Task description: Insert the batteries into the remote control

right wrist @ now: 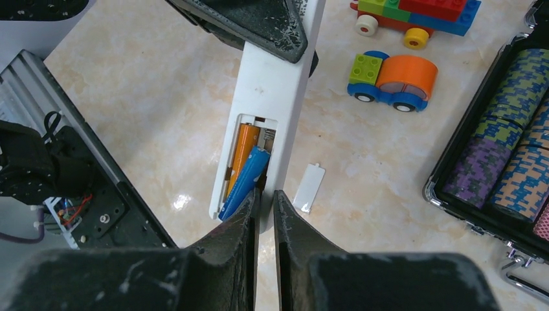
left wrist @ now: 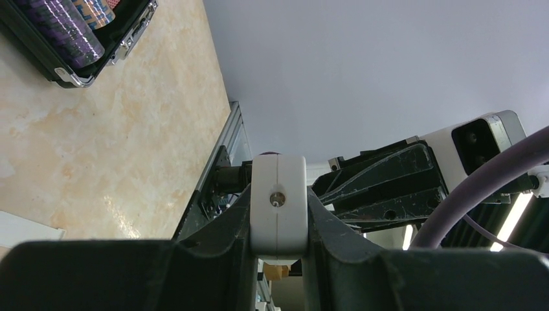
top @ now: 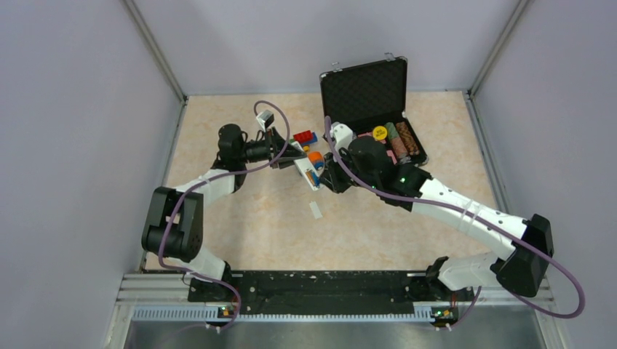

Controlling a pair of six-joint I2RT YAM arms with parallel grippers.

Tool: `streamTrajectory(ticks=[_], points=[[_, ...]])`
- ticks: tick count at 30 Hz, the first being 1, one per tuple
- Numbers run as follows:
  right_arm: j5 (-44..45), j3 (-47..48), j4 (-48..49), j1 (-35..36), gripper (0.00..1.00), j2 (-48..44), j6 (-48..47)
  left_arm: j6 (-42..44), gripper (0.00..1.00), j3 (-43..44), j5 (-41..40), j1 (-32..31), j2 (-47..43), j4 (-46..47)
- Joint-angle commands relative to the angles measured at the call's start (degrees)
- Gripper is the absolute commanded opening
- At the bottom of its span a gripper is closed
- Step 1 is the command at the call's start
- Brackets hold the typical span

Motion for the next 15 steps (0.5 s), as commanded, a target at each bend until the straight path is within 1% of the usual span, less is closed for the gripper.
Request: streamTrajectory(ticks=[1, 7, 11, 15], points=[[3.69, 1.14, 1.03, -0.18, 0.11, 0.91, 1.28, 0.50, 0.00, 0.69, 1.46, -0.60, -3.97, -0.06], [4.83, 1.75, 0.02, -0.22, 0.12, -0.89, 2.02, 6.44, 0.00, 2.82, -0.62, -0.60, -4.32, -10.32], [4.65, 2.16, -0.91, -0.18, 0.16, -2.45, 2.42, 10.73, 0.00, 4.55, -1.66, -0.59, -3.90, -17.29], [4.74, 2.21, -1.57, -0.23, 0.21, -3.89, 2.58, 10.80, 0.00, 4.63, -1.76, -0.58, -3.46, -17.71]])
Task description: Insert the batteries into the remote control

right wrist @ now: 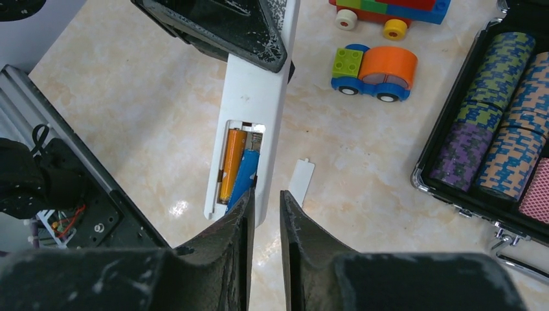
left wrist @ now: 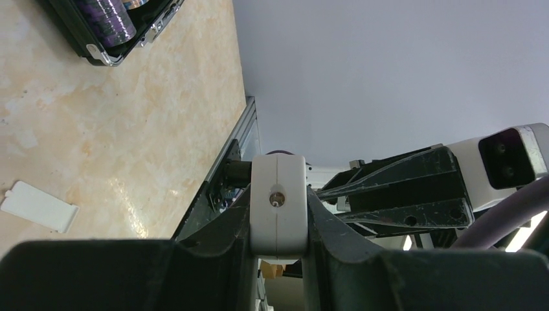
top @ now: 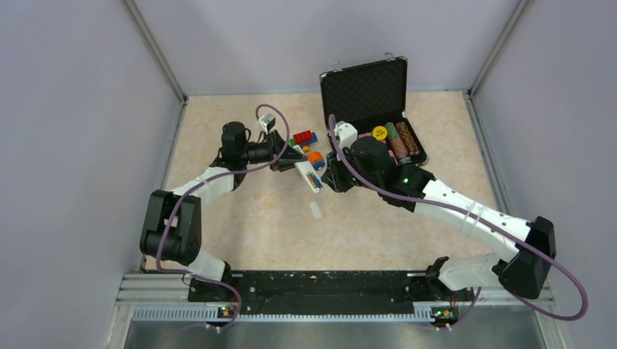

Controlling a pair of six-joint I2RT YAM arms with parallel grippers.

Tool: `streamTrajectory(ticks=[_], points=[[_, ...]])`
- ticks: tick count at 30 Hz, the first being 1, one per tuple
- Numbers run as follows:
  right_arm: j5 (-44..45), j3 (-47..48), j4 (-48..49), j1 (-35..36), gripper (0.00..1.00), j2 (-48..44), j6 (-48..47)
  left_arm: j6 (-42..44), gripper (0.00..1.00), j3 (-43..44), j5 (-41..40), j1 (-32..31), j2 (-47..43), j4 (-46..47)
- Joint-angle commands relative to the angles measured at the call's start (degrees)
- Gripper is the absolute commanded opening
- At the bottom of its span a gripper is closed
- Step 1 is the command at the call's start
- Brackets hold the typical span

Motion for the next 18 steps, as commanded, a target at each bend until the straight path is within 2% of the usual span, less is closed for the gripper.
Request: streamTrajectory(ticks=[1, 14, 18], points=[[0.90, 2.20, -0.24, -0.18, 0.22, -3.77, 0.30, 2.69, 0.00, 2.28, 0.49, -0.14, -1.86, -2.25], [-8.68, -0.65, -0.36, -0.22, 0.25, -4.59, -3.83, 2.12, 0.00, 2.03, -0.10, -0.12, -1.71, -3.01], [-8.45, -1.05, -0.67, -0.12, 0.18, -4.67, -4.39, 1.84, 0.00, 2.03, -0.24, -0.10, -1.67, -2.98]])
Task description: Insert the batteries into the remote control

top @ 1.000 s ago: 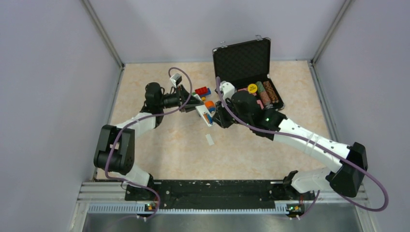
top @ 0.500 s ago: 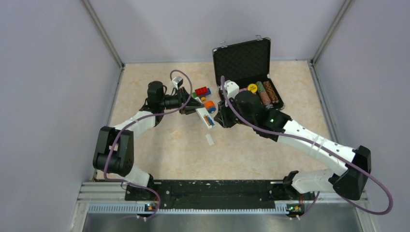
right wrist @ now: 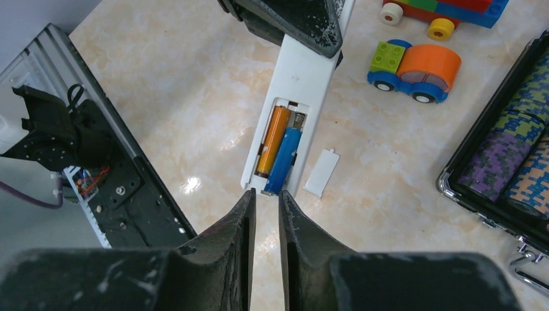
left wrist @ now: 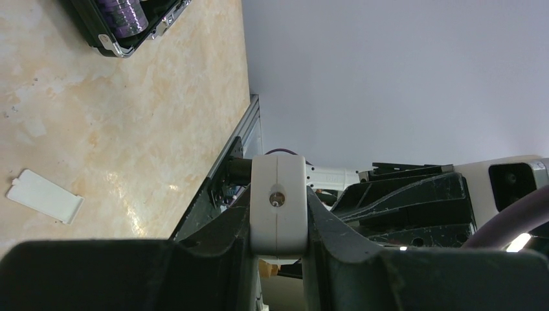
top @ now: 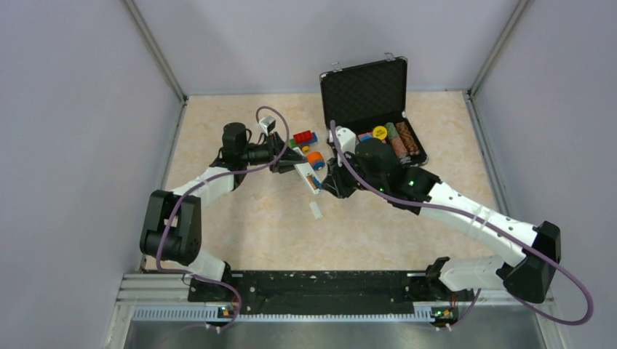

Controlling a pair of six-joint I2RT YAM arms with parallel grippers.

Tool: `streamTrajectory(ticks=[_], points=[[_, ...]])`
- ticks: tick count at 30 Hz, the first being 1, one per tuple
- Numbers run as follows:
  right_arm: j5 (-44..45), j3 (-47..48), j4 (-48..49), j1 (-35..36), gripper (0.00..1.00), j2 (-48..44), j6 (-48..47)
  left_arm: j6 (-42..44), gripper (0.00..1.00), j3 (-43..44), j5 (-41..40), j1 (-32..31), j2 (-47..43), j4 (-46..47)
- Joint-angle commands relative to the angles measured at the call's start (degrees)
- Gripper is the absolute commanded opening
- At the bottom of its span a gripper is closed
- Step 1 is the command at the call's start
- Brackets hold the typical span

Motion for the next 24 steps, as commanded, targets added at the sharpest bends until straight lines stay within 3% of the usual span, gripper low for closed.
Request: streamTrajectory(ticks=[1, 24], points=[[-1.51, -0.25, 0.59, -0.15, 0.16, -1.77, -1.75, -0.02, 0.00, 2.08, 0.31, -0.11, -1.65, 1.43], [-2.59, 0.14, 0.49, -0.09, 0.07, 1.90, -2.30, -1.43, 0.00, 2.12, 0.02, -0.16, -1.33, 2.85]])
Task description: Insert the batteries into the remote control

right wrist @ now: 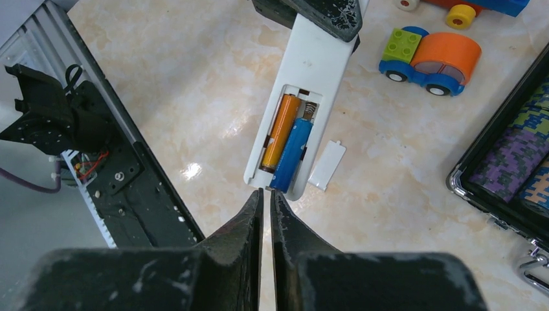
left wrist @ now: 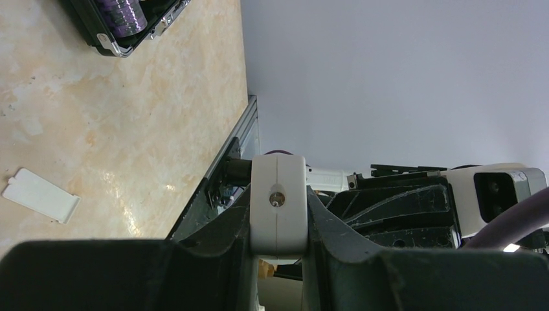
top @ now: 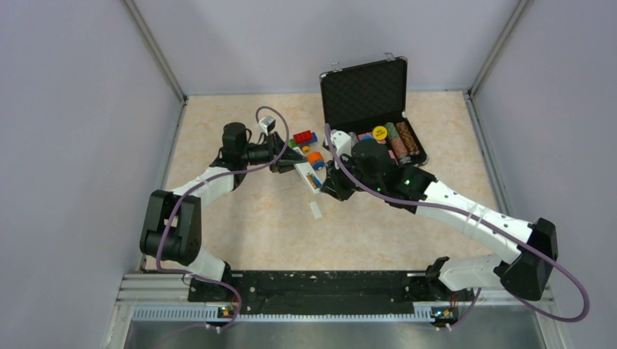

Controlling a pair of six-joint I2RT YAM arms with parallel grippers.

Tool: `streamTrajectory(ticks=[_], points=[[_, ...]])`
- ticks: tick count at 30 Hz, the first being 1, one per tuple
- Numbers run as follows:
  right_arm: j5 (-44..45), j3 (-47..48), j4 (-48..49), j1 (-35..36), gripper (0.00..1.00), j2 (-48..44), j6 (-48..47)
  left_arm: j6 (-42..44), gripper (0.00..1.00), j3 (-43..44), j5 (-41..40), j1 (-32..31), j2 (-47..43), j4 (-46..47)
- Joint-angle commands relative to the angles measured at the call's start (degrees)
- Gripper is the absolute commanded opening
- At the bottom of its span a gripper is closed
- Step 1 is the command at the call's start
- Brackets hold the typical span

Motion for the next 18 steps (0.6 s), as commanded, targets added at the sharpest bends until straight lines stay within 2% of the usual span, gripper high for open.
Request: streamTrajectory(ticks=[1, 8, 18], points=[[0.12, 0.38, 1.56, -0.05, 0.06, 0.75, -0.77, -0.69, 0.00, 1.99, 0.25, -0.16, -1.32, 2.93], [1.06, 0.38, 2.80, -0.16, 0.00, 1.67, 0.47, -0.69, 0.00, 1.47, 0.45, -0.16, -1.52, 3.24], [2.30, 1.18, 3.36, -0.11, 0.00, 3.31, 1.28, 0.00, 0.00, 0.82, 1.03, -0.16, -2.18, 3.61]])
